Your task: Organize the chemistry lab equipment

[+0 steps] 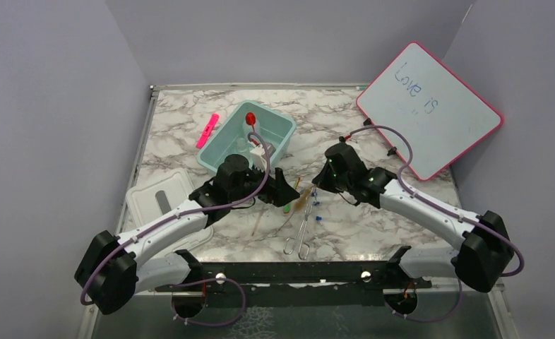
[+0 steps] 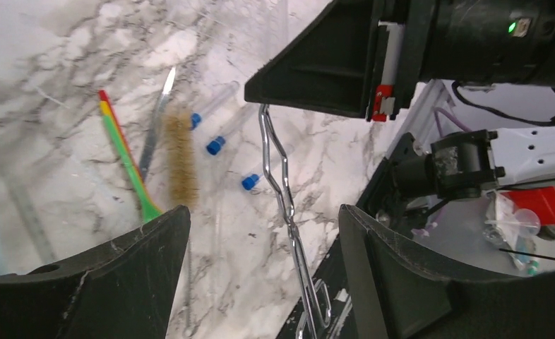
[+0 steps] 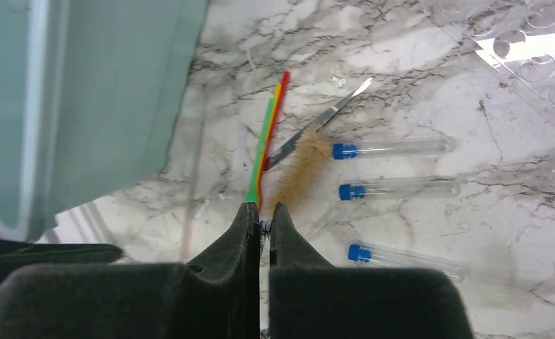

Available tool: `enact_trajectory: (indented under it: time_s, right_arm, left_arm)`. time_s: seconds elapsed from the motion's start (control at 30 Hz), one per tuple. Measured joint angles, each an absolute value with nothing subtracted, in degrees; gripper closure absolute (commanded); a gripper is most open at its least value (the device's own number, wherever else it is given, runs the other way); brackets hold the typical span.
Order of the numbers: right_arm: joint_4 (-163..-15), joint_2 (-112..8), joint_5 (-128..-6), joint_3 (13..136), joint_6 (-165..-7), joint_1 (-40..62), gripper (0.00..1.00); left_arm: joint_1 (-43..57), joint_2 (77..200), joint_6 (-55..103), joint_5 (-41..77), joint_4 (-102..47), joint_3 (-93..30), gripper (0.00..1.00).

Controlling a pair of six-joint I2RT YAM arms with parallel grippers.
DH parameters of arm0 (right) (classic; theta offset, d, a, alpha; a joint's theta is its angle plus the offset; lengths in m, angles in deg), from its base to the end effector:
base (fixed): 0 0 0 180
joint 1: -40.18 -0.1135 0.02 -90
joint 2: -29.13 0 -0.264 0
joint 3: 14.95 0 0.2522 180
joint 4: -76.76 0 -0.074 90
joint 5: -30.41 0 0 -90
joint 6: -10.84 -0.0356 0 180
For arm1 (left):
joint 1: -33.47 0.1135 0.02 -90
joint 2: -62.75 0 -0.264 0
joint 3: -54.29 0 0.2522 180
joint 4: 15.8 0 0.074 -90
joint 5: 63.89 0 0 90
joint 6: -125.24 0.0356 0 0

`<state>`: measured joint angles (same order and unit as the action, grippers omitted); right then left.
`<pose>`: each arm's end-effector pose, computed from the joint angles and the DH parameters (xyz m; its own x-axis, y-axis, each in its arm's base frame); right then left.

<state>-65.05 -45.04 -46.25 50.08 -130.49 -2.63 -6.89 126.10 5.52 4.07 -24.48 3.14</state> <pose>0.2041 0.1779 0.2475 -0.7637 0.3281 -0.5560 0.0797 0.9025 0.4232 0.1804 -0.1708 0.2580 -0.6659 -0.0371 -0.7451 0.6187 0.5306 -0.5794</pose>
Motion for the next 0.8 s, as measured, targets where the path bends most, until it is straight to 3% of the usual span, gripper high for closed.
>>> enact_trajectory:
  time_s: [0.17,0.5,0.7,0.77,0.8]
  right_arm:
    - [-66.3,-40.1,-48.4,49.8,-130.5,-2.6,0.99]
    - [-67.7,-35.3,-50.2,48.6,-132.3,-2.6,0.99]
    - [-68.8,-34.2,-50.1,47.7,-134.2,-2.6,0.99]
    - [-69.0,-33.9,-50.1,47.3,-134.9,-2.6,0.99]
    - [-69.2,-33.7,-50.1,47.1,-135.2,-2.6,0.99]
  left_arm:
    - [-11.0,128.4,1.6,4.1,-18.5,5.4,0.24]
    - [-17.1,134.1,-1.8,4.5,-15.2,5.5,0.59]
    - [-17.9,134.7,-2.5,4.2,-14.1,5.5,0.74]
    - [-18.2,134.7,-2.7,4.1,-13.9,5.5,0.84]
    - [-18.4,134.7,-2.8,4.0,-13.8,5.5,0.94]
